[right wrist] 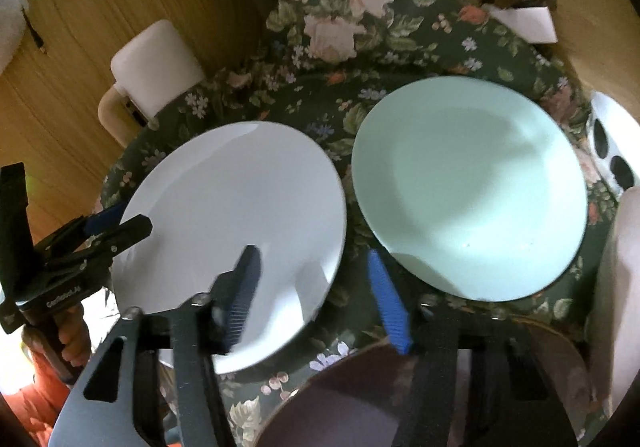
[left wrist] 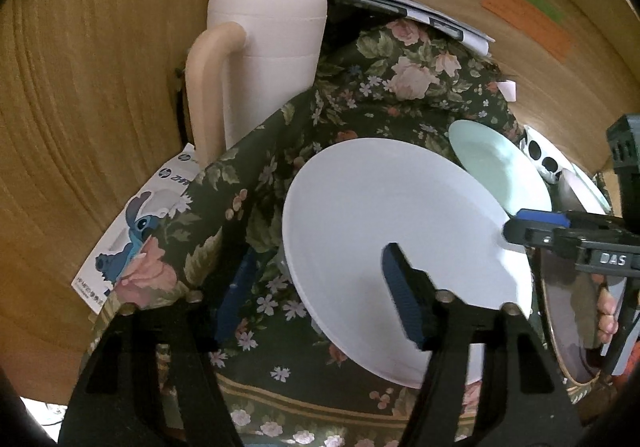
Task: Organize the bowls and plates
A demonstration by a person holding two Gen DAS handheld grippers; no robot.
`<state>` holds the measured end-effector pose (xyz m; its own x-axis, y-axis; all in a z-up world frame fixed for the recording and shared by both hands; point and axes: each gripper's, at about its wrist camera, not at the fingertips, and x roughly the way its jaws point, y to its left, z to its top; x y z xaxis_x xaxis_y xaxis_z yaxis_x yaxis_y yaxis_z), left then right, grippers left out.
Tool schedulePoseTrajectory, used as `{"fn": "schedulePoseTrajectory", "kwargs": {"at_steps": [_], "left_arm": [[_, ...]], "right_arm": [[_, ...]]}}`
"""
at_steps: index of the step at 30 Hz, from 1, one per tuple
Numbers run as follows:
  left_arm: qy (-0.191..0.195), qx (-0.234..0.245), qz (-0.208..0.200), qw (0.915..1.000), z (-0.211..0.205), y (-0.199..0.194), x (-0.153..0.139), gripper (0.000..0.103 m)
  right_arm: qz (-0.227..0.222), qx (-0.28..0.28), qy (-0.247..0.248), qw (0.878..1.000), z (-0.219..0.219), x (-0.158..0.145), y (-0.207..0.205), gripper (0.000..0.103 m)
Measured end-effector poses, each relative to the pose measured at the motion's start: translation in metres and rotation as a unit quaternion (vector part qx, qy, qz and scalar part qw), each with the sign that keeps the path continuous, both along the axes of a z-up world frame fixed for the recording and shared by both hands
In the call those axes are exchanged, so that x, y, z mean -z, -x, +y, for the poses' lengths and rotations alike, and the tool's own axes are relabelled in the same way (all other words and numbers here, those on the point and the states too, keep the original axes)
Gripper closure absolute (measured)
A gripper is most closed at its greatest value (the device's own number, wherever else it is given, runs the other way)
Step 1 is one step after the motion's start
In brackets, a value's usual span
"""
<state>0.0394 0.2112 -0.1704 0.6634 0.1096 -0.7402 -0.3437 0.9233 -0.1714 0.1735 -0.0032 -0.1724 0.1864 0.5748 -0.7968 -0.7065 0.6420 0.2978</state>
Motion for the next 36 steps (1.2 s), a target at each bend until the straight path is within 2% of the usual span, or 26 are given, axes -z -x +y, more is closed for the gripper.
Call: {"fn": "schedulePoseTrajectory", "kwargs": {"at_steps": [4, 11, 14, 19, 23, 36], "left_arm": [[0.011, 0.013, 0.003, 0.9999, 0.001, -0.005, 0.003, 0.056], [0.017, 0.019, 0.006, 0.9997, 0.000, -0.009, 0.008, 0.063], [0.030, 0.023, 0.007, 0.9993, 0.002, -0.011, 0.011, 0.064], [0.030, 0.023, 0.004, 0.9993, 0.001, -0.011, 0.010, 0.064], [0.028, 0.022, 0.005, 0.9993, 0.001, -0.011, 0.008, 0.064], [0.014, 0.034, -0.018, 0.9992, -0.014, -0.005, -0.011, 0.064]], "right_arm": [[0.006, 0.000, 0.006, 1.000, 0.004, 0.004, -0.003, 0.066], [0.020, -0.003, 0.011, 1.000, 0.011, 0.008, -0.009, 0.068], [0.014, -0.011, 0.014, 1.000, 0.016, 0.008, -0.007, 0.068], [-0.005, -0.012, 0.026, 1.000, 0.017, 0.007, -0.005, 0.070], [-0.003, -0.009, 0.017, 1.000, 0.013, 0.004, -0.006, 0.071], [-0.038, 0.003, -0.005, 0.999, -0.005, -0.012, 0.008, 0.071]]}}
